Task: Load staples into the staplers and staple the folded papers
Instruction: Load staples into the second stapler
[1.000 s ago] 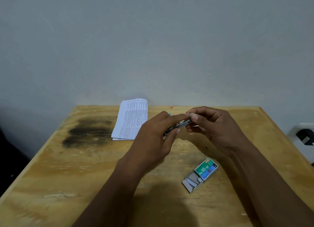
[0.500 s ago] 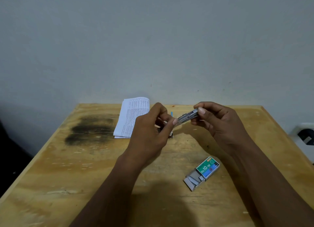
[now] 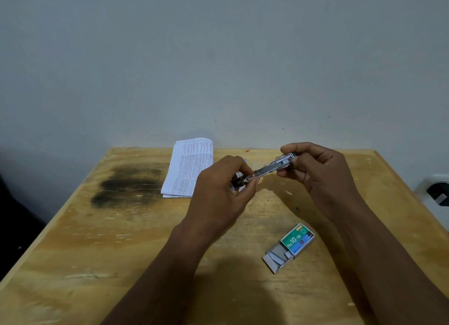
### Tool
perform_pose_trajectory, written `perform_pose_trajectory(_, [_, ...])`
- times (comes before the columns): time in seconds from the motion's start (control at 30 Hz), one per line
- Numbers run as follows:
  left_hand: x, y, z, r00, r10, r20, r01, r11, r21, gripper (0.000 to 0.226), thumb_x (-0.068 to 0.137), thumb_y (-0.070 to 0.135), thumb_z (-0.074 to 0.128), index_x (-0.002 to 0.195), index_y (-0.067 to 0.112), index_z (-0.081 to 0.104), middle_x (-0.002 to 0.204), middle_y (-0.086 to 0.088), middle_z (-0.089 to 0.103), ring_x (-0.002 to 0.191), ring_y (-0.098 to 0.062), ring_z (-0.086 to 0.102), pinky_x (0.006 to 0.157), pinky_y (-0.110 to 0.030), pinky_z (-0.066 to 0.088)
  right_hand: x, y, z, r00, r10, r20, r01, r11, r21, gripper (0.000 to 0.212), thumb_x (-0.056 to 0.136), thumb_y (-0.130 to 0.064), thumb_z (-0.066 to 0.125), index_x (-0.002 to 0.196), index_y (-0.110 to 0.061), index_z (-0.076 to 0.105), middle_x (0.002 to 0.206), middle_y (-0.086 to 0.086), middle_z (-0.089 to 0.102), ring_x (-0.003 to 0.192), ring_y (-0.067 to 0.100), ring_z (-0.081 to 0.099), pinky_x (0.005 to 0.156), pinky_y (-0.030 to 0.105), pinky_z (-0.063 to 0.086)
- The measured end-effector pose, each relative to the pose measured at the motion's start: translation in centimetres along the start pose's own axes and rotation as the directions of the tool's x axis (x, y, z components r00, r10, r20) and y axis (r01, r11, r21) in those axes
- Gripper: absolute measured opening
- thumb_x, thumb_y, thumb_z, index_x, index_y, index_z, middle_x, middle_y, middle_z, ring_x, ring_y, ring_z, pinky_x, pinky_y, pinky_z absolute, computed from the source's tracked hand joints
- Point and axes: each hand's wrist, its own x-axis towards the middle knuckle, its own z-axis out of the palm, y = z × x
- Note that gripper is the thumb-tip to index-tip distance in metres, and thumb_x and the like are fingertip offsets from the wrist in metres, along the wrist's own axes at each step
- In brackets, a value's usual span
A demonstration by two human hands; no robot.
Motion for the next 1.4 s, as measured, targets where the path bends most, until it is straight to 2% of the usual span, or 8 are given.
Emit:
perform_pose_trajectory(0.47, [-0.1,0.2,0.6,0.999,0.049,0.009,-0.050,0.995,0.087,0.011,0.087,0.018,0.077,0.091,0.013,0.068,0.091,-0.001,0.068,0.074,-0.011,0.059,0.060,-0.023,0.054,-0.4,0.2,0.9,1.000,0.011,-0.028,-0.014,0.994,-0.108,0.022,0.088,0.000,0.065,0.101,-0.015,0.073,0.093,0.011,0.074,0.078,0.027,0.073,0.068,0.029,0.060])
perform_pose_trajectory(0.63, [0.2,0.5,0.8,0.989,0.145,0.001,-0.140,0.956,0.258,0.010,0.087,0.014,0.077,0.092,0.012,0.069,0.093,-0.004,0.069,0.070,-0.018,0.062,0.054,-0.030,0.054,-0.5,0.2,1.5,0.981,0.193,-0.035,-0.180,0.957,0.230,0.035,0.085,0.002,0.068,0.115,-0.015,0.067,0.108,0.018,0.071,0.097,0.036,0.072,0.085,0.043,0.058])
perform_pose_trajectory(0.87, [2.0,1.2,1.0,0.776,0.609,0.165,-0.573,0.571,0.588,0.008,0.095,0.006,0.062,0.091,0.012,0.063,0.085,-0.011,0.071,0.063,-0.022,0.057,0.048,-0.027,0.037,-0.3,0.1,2.5,0.910,0.414,0.002,-0.291,0.635,0.715,0.020,0.092,-0.007,0.064,0.111,-0.003,0.064,0.102,0.024,0.071,0.093,0.032,0.074,0.090,0.046,0.058])
perform_pose_trajectory(0.97, [3.2,1.4,0.2,0.646,0.725,0.240,-0.681,0.405,0.610,0.023,0.095,0.001,0.056,0.078,0.013,0.066,0.082,-0.010,0.071,0.059,-0.022,0.055,0.051,-0.029,0.030,-0.3,-0.1,2.3,0.898,0.431,0.088,-0.305,0.463,0.832,0.029,0.095,-0.002,0.057,0.125,0.001,0.058,0.112,0.027,0.067,0.096,0.034,0.073,0.086,0.043,0.059])
perform_pose_trajectory(1.07, [4.5,1.8,-0.5,0.584,0.760,0.286,-0.726,0.332,0.602,0.020,0.094,0.000,0.058,0.080,0.012,0.065,0.083,-0.011,0.070,0.059,-0.024,0.055,0.049,-0.031,0.033,-0.2,-0.5,2.2,0.906,0.410,0.104,-0.297,0.442,0.847,0.038,0.092,-0.002,0.060,0.130,0.003,0.056,0.117,0.027,0.067,0.100,0.033,0.072,0.083,0.041,0.060])
perform_pose_trajectory(1.17, [4.6,1.2,-0.6,0.698,0.658,0.282,-0.669,0.461,0.583,0.014,0.093,0.000,0.058,0.087,0.011,0.066,0.084,-0.010,0.068,0.062,-0.026,0.056,0.047,-0.033,0.037,0.0,-0.6,1.9,0.894,0.448,0.018,-0.357,0.687,0.633,0.040,0.091,-0.024,0.065,0.121,0.002,0.064,0.099,0.021,0.074,0.086,0.026,0.074,0.072,0.036,0.062])
perform_pose_trajectory(1.27, [3.4,0.2,-0.2,0.887,0.437,0.153,-0.447,0.720,0.531,0.006,0.088,0.005,0.068,0.087,0.011,0.067,0.087,-0.006,0.069,0.065,-0.027,0.059,0.045,-0.035,0.045,0.0,-0.6,1.0,0.923,0.370,-0.107,-0.356,0.925,0.129,0.040,0.094,-0.046,0.057,0.105,-0.011,0.072,0.085,0.013,0.077,0.071,0.019,0.063,0.064,0.033,0.051])
perform_pose_trajectory(1.4, [1.1,-0.6,0.5,1.000,0.031,-0.003,-0.028,0.944,0.329,0.013,0.086,0.023,0.076,0.084,0.023,0.064,0.083,0.009,0.066,0.069,-0.013,0.060,0.056,-0.038,0.051,-0.6,-0.4,0.7,0.975,0.219,-0.039,-0.220,0.929,-0.297,0.037,0.090,-0.055,0.057,0.099,-0.025,0.074,0.085,0.004,0.074,0.073,0.014,0.059,0.073,0.035,0.051])
